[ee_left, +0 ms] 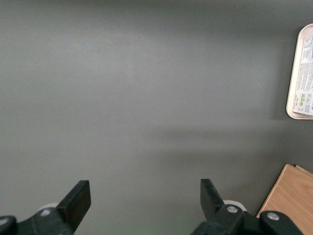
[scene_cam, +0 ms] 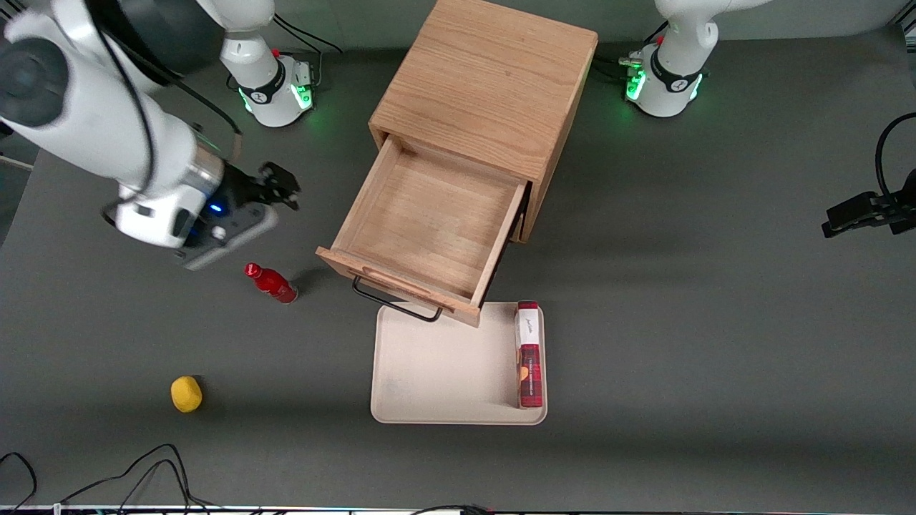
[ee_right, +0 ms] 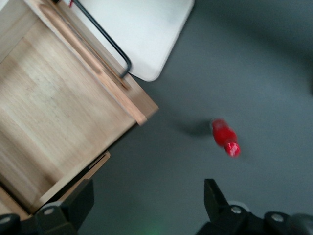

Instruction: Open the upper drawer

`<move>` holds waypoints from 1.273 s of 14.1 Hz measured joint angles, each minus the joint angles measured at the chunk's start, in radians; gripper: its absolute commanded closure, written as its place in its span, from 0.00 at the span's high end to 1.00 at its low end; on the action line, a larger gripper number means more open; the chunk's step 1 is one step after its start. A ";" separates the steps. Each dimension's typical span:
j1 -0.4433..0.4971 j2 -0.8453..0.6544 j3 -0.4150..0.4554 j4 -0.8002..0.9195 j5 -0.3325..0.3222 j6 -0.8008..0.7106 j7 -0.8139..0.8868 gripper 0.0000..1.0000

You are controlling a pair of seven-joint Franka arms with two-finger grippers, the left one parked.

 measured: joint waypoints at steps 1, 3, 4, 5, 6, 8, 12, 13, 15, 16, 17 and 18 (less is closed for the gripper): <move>-0.041 -0.064 0.000 -0.046 0.013 -0.016 0.016 1.00; -0.106 -0.167 -0.001 -0.118 0.020 -0.041 0.050 1.00; -0.138 -0.201 -0.001 -0.142 0.021 -0.050 0.077 1.00; -0.176 -0.221 -0.002 -0.159 0.024 -0.055 0.108 1.00; -0.213 -0.227 -0.003 -0.170 0.028 -0.055 0.127 1.00; -0.270 -0.214 -0.013 -0.174 0.033 -0.054 0.136 1.00; -0.335 -0.171 -0.025 -0.172 0.035 -0.052 0.136 1.00; -0.340 -0.166 -0.025 -0.172 0.035 -0.050 0.136 1.00; -0.341 -0.163 -0.023 -0.179 0.035 -0.042 0.136 1.00; -0.339 -0.165 -0.020 -0.185 0.035 -0.038 0.136 1.00; -0.334 -0.168 -0.022 -0.192 0.035 -0.038 0.136 1.00; -0.312 -0.171 -0.042 -0.199 0.035 -0.037 0.136 1.00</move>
